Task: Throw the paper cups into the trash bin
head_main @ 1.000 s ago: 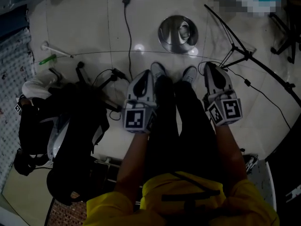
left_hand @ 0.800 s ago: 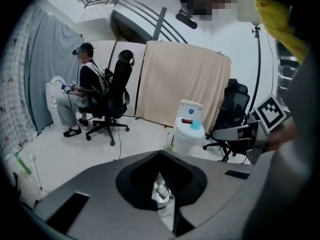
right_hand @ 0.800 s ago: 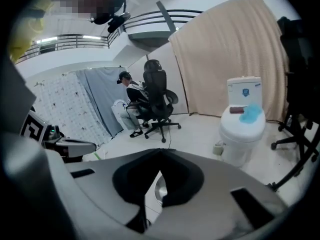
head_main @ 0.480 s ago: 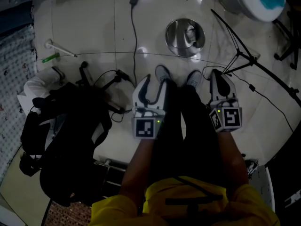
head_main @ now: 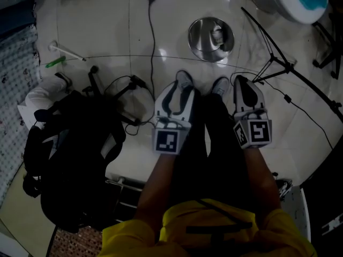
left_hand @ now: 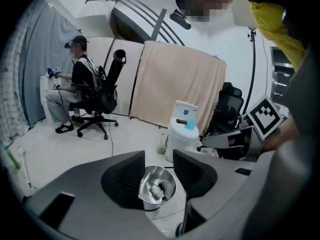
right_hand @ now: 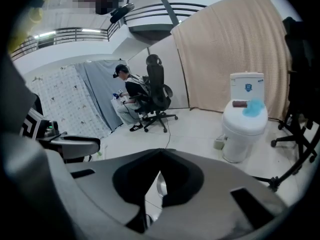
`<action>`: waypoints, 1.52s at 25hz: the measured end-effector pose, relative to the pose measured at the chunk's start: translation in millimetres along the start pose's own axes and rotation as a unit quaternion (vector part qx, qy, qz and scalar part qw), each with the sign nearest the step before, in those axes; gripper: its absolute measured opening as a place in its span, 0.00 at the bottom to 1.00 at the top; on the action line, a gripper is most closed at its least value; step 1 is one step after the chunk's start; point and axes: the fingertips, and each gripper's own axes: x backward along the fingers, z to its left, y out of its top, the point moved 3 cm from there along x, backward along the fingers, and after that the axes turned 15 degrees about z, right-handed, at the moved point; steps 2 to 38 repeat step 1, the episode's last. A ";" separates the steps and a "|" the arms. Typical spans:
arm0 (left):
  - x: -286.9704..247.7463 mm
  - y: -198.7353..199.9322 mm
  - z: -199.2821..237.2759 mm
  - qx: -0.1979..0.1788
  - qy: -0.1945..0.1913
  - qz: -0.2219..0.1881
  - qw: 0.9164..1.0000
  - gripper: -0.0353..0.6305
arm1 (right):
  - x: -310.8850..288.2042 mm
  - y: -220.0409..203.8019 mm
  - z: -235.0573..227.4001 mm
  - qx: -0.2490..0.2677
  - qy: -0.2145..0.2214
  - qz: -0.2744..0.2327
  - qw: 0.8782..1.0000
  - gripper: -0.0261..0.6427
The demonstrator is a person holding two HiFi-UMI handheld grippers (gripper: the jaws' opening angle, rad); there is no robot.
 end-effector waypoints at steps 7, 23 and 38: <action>-0.3 -0.3 1.7 0.006 0.005 -0.002 1.000 0.30 | -0.9 -1.0 1.1 0.002 0.001 0.002 1.000 0.05; -0.3 -0.3 1.7 0.006 0.005 -0.002 1.000 0.30 | -0.9 -1.0 1.1 0.002 0.001 0.002 1.000 0.05; -0.3 -0.3 1.7 0.006 0.005 -0.002 1.000 0.30 | -0.9 -1.0 1.1 0.002 0.001 0.002 1.000 0.05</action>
